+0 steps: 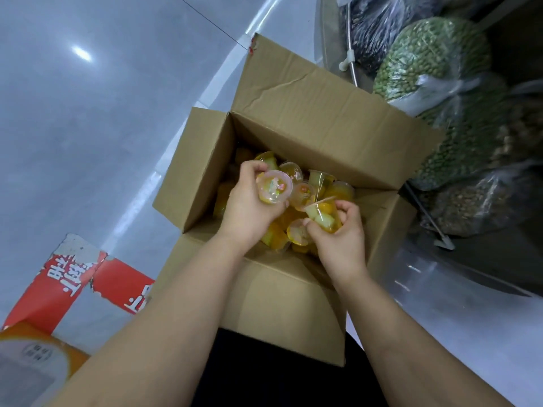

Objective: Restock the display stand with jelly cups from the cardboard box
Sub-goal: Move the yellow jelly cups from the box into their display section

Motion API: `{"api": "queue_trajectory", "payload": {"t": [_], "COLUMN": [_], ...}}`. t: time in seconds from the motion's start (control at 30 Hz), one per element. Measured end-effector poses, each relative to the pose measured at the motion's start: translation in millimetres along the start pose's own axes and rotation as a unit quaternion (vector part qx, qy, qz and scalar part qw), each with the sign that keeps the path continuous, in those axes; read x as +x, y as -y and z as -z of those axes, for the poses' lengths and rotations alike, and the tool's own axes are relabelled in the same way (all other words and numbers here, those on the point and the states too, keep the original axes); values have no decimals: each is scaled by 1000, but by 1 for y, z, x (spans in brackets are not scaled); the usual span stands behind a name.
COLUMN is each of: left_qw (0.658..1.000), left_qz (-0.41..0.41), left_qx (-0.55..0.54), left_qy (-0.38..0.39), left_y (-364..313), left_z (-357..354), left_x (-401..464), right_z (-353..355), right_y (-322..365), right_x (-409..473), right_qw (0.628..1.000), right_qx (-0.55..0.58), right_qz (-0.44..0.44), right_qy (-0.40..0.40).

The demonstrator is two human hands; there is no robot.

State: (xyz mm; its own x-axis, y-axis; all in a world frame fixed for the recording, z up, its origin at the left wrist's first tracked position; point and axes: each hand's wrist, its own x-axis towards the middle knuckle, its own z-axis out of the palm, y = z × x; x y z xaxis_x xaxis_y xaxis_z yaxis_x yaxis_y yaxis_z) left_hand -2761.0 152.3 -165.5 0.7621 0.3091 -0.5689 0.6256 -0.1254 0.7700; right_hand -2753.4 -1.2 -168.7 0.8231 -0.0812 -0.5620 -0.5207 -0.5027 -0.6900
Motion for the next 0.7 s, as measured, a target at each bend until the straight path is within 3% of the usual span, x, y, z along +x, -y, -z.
{"api": "queue_trajectory", "payload": {"t": [0.1,0.2,0.37,0.53,0.7], "left_qw": [996,987,976,960,927], "left_qz": [9,-19,-108,-208,-306], "left_qx": [-90,-158,-184,-171,-139], "left_qy": [-27,-11,33,81,168], "left_y": [-45,-118,-270,-414,-529], "left_z": [28,64,128,159,150], "left_x": [-49,-115,-210,-265,-290], "right_z": [20,55,141,234,323], "right_y": [48,124,269,401,472], "right_x": [-42,-104,-208,-272,-307], "right_qw": [997,989,974,958,922], "right_qx": [62,117,148,143,181], "right_qz": [-12,32,106,241,339], "right_qy": [36,89,137,56,-53]}}
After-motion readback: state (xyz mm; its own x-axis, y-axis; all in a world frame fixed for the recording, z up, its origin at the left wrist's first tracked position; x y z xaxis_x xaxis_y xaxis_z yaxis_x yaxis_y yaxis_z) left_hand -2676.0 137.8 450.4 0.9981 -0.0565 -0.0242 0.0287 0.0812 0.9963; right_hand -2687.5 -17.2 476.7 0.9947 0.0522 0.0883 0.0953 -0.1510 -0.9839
